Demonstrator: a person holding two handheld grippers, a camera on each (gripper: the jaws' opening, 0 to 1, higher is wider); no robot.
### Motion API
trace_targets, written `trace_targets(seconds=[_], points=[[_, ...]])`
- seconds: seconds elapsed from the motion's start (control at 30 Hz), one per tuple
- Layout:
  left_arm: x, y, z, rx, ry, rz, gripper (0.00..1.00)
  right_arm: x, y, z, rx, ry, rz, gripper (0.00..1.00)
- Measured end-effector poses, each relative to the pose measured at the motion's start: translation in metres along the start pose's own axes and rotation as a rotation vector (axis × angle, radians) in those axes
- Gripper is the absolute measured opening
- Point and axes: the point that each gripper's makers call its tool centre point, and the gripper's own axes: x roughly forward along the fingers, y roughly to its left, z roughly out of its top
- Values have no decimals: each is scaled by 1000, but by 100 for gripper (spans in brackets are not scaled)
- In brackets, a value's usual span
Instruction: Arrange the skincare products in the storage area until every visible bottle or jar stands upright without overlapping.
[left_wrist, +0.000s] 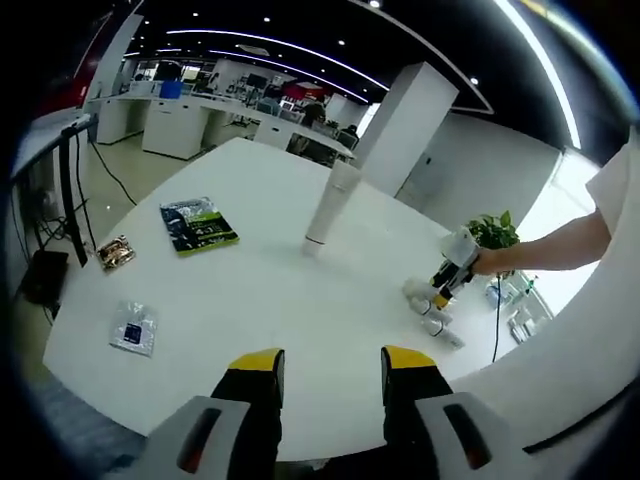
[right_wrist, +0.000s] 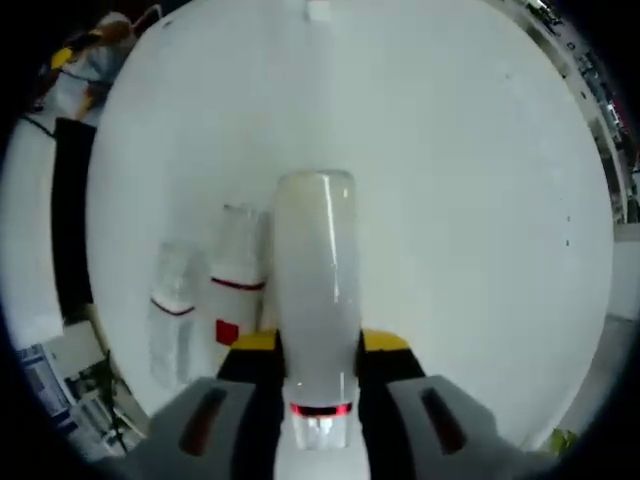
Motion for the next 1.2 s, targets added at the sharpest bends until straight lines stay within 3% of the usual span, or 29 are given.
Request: trace_targets(seconds=[0.3, 0.7, 0.83, 1.0, 1.1, 1.2], points=[[-9, 8, 3, -38, -56, 6, 39, -24, -8, 21, -91, 71, -24, 24], [-10, 16, 13, -56, -112, -5, 36, -53, -9, 81, -237, 110, -82, 23], [-8, 20, 14, -75, -125, -13, 36, -61, 3, 102, -274, 107, -91, 23], [-4, 23, 17, -97, -144, -29, 36, -65, 27, 128, -396, 96, -91, 23], [2, 21, 19, -84, -140, -40, 36, -68, 43, 144, -491, 101, -106, 23], [7, 18, 19, -42, -131, -60, 37, -69, 52, 153, -525, 93, -107, 23]])
